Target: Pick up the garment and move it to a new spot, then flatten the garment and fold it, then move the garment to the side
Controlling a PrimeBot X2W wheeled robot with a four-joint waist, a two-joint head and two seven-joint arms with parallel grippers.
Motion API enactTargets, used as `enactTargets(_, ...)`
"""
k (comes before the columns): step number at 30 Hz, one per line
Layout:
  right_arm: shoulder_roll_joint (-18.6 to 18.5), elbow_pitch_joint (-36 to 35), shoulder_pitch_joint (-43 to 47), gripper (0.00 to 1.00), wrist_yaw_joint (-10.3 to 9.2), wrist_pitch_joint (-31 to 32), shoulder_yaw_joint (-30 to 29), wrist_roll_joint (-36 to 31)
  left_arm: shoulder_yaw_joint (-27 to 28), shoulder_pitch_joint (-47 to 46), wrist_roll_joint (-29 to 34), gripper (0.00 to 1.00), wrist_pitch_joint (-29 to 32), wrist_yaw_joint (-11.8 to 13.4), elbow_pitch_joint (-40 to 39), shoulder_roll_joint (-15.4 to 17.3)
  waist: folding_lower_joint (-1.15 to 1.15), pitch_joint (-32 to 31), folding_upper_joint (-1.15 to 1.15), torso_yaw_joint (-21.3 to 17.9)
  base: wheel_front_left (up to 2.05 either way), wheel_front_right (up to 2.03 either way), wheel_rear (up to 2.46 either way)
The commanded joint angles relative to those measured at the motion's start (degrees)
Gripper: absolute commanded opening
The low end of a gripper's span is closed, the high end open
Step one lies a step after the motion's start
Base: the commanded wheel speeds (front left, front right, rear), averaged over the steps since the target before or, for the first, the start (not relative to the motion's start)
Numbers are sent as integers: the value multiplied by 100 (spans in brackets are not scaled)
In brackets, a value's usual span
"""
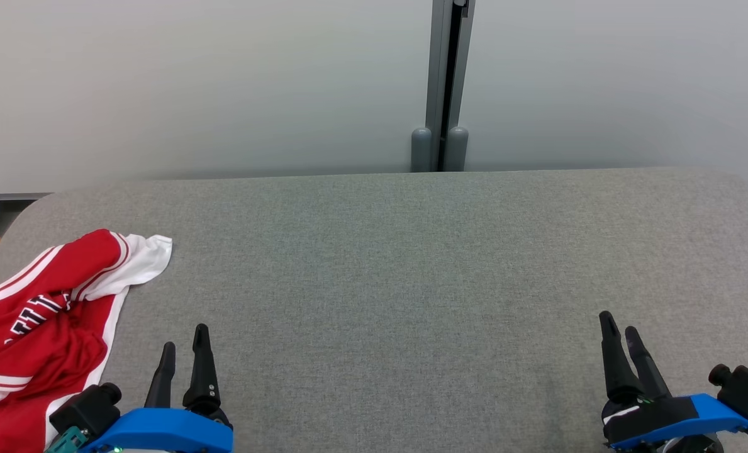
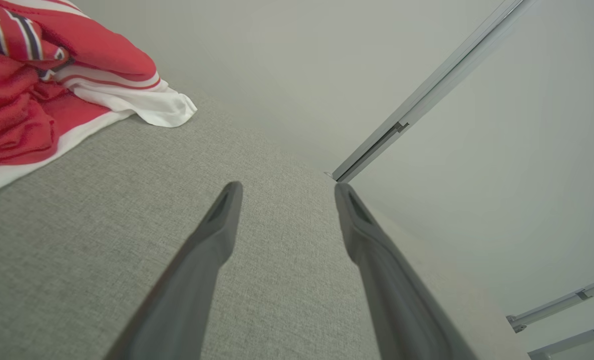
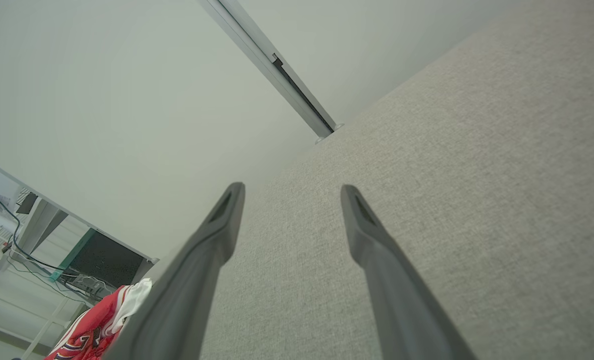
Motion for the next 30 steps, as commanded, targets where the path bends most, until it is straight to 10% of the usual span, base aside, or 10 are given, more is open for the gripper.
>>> enactTargets(1,-40,-88,3,100,13,-68,15,-218,-47,-14,204,100,-62,30,-82,50,0,1,0,5,0,0,0)
enactTargets(30,-54,-226,107,100,16,-382,73,-1817,-443,42,1725,100,-468,148,-100,159,0,3,0,30,0,0,0)
